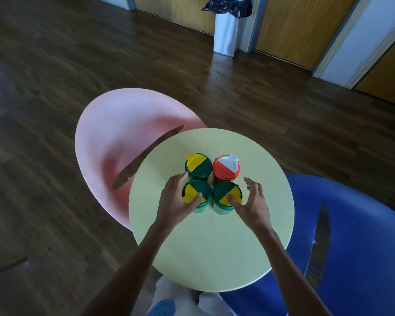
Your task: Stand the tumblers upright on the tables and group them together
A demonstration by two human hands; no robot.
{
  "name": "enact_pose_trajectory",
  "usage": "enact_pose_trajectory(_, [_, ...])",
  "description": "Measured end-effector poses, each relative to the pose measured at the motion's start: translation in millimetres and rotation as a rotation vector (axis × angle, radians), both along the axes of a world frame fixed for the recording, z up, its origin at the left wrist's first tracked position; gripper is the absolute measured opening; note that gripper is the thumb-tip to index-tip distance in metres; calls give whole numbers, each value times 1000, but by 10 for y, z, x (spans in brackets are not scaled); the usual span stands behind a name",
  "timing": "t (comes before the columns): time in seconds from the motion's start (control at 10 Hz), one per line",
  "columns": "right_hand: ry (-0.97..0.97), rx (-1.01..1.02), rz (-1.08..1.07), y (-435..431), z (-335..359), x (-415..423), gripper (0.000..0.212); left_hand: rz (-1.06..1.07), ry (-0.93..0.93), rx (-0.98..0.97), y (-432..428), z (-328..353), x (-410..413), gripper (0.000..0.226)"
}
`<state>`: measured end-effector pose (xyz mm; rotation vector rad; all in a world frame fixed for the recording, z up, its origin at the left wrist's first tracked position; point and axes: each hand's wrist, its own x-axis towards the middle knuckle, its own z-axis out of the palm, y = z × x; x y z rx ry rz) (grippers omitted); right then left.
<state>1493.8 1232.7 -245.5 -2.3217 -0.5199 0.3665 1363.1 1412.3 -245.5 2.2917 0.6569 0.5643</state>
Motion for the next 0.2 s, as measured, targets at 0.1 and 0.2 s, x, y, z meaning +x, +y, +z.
enact_pose_trajectory(0.1, [-145, -20, -58, -46, 258, 76, 56, -48, 67, 163, 103, 139, 176, 50])
enact_pose_trajectory(0.2, [-325, -155, -118, -119, 499, 144, 47, -176, 93, 307, 119, 311, 388, 42])
